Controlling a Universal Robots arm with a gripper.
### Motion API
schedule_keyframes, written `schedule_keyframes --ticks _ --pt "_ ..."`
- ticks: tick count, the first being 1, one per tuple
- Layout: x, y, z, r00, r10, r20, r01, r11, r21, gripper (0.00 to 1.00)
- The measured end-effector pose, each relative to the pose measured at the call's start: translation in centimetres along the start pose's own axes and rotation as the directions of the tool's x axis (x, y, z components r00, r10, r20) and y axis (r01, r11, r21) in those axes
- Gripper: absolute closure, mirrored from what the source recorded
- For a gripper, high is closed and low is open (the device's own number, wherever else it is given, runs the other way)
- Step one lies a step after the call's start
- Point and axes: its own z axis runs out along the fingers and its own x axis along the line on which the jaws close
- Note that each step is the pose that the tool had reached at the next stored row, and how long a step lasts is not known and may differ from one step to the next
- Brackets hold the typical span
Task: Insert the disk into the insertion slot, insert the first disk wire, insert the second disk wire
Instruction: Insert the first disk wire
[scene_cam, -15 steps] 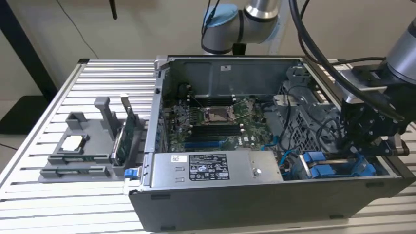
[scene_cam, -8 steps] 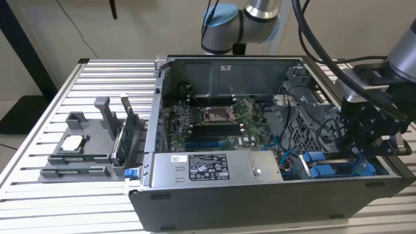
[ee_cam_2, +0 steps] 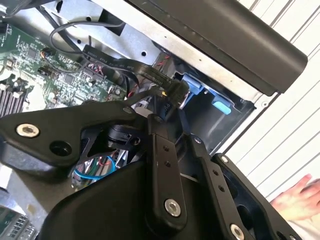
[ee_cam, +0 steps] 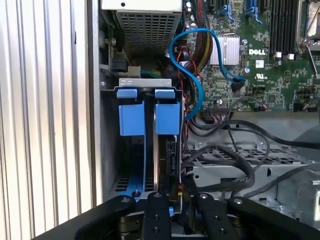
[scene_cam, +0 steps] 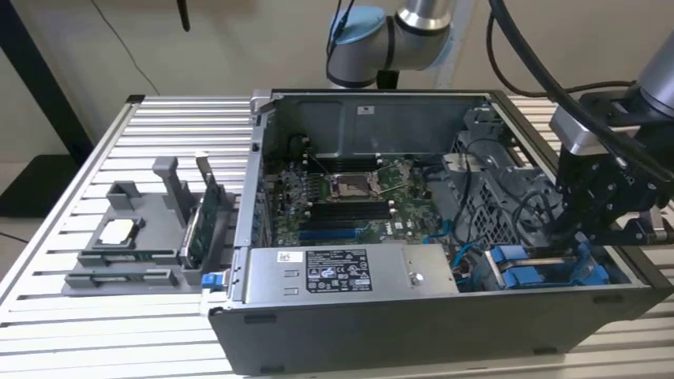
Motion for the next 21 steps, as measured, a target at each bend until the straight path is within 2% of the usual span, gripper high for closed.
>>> schedule_keyframes --ticks 11,21 --pt "-0.1 -0.02 -1.54 1.0 0.0 -0.0037 0.0 1.0 0.0001 0.73" --pt "-0.16 -0.03 -2.6 1.0 0.0 -0.0073 0.0 1.0 0.0001 0.73"
